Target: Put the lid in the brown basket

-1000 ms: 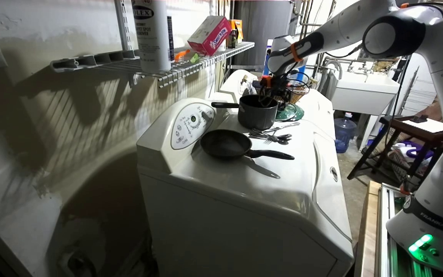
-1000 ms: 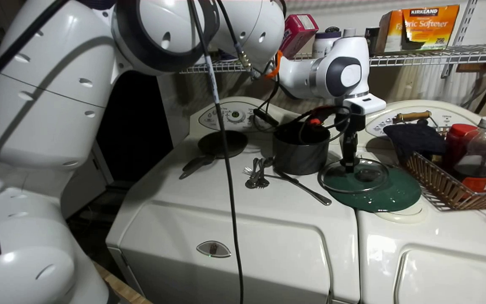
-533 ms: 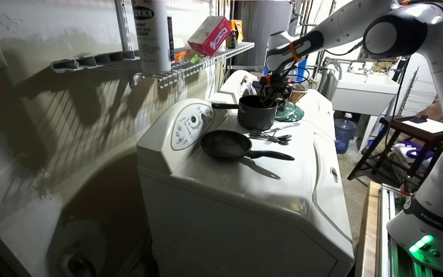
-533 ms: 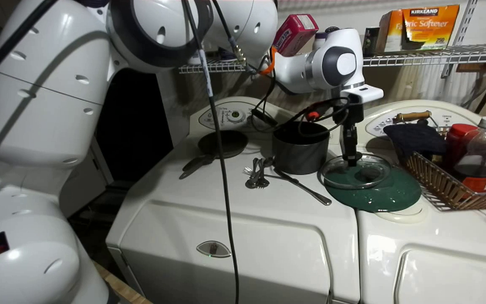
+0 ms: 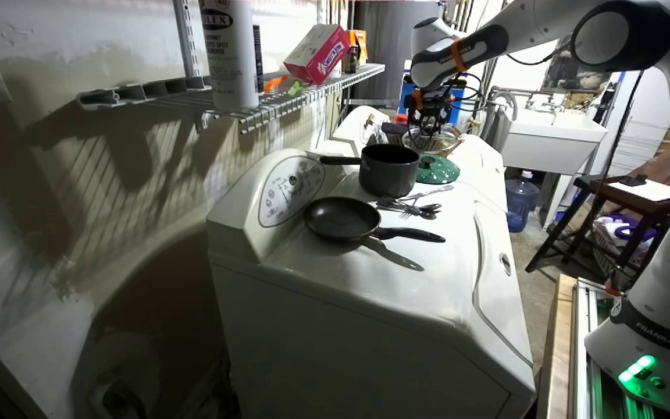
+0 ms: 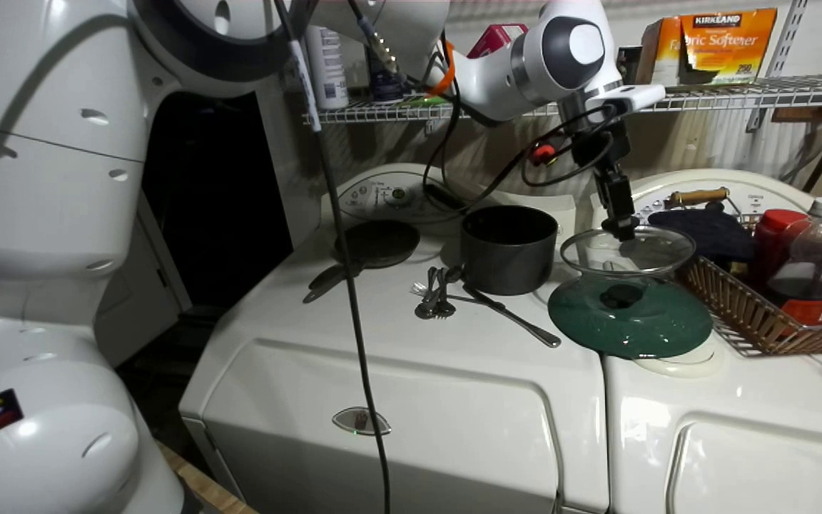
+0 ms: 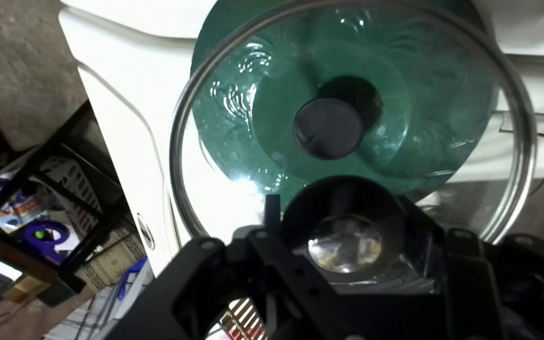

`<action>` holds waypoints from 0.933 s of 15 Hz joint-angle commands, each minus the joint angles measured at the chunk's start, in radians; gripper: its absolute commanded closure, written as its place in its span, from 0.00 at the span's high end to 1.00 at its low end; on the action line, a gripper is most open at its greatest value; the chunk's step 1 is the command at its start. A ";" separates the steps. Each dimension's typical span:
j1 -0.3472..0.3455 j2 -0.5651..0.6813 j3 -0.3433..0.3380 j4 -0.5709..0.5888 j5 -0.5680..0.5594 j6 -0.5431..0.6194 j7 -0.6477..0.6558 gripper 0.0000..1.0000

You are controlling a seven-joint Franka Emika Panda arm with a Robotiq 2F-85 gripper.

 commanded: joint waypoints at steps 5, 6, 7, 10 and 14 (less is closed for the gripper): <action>-0.012 -0.035 0.006 0.010 -0.037 0.006 -0.126 0.59; -0.012 -0.030 0.006 0.008 -0.037 0.006 -0.126 0.59; -0.012 -0.025 0.006 0.007 -0.037 0.007 -0.125 0.59; -0.011 -0.018 0.007 0.007 -0.036 0.007 -0.124 0.34; -0.042 0.051 0.012 0.109 -0.007 0.015 -0.152 0.34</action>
